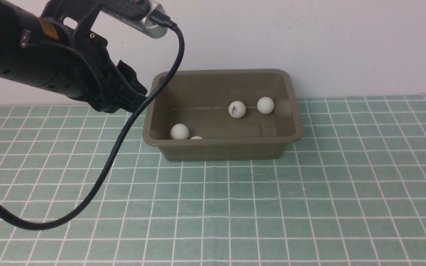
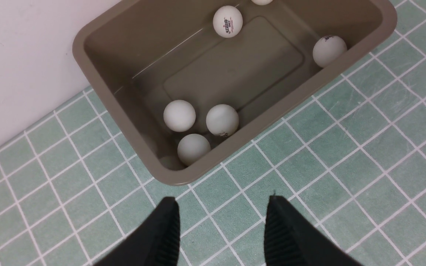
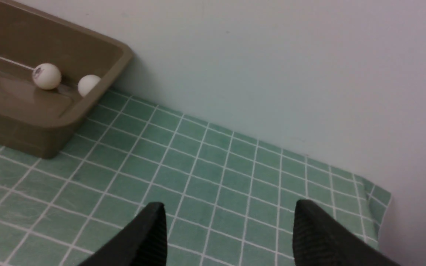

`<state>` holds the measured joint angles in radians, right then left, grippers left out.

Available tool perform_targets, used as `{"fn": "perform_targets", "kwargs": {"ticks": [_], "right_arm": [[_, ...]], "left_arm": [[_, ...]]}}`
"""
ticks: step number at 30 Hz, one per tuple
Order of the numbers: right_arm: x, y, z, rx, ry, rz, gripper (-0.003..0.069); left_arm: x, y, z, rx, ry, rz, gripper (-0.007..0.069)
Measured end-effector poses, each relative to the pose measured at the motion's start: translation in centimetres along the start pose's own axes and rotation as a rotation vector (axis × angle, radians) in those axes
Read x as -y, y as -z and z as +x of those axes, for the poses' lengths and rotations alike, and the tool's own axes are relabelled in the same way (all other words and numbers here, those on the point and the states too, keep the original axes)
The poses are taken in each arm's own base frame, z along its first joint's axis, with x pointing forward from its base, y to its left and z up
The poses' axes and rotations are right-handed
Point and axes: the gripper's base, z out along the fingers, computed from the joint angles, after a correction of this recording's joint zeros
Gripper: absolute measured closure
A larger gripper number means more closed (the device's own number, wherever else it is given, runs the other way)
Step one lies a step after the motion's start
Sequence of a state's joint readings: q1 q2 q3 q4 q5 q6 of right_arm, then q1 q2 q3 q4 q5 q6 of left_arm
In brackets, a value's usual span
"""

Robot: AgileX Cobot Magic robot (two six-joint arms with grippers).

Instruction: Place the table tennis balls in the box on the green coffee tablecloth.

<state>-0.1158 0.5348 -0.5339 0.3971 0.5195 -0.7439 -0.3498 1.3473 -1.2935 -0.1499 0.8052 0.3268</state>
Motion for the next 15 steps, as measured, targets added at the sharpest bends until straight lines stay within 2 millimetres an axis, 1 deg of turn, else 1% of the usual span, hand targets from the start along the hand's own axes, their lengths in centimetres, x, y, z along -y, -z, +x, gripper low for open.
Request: {"fn": "perform_targets", "kwargs": {"ticks": [5, 9, 10, 13, 15], "right_arm": [[-0.7, 0.4, 2.7, 0.068, 0.024, 0.084, 0.0238], [-1.0, 0.4, 3.5, 0.069, 0.023, 0.092, 0.0244], [-1.1, 0.5, 3.8, 0.073, 0.023, 0.096, 0.0253], [-1.2, 0.7, 3.9, 0.081, 0.026, 0.099, 0.0279], [-1.3, 0.8, 4.1, 0.058, 0.023, 0.085, 0.0302]], "left_arm": [[0.1, 0.0, -0.1, 0.006, 0.001, 0.015, 0.0336], [0.2, 0.0, -0.1, 0.011, 0.005, 0.027, 0.0336], [0.3, 0.0, -0.1, 0.012, 0.005, 0.031, 0.0336], [0.3, 0.0, -0.1, 0.012, 0.005, 0.034, 0.0336], [0.3, 0.0, -0.1, 0.009, 0.001, 0.037, 0.0336]]}}
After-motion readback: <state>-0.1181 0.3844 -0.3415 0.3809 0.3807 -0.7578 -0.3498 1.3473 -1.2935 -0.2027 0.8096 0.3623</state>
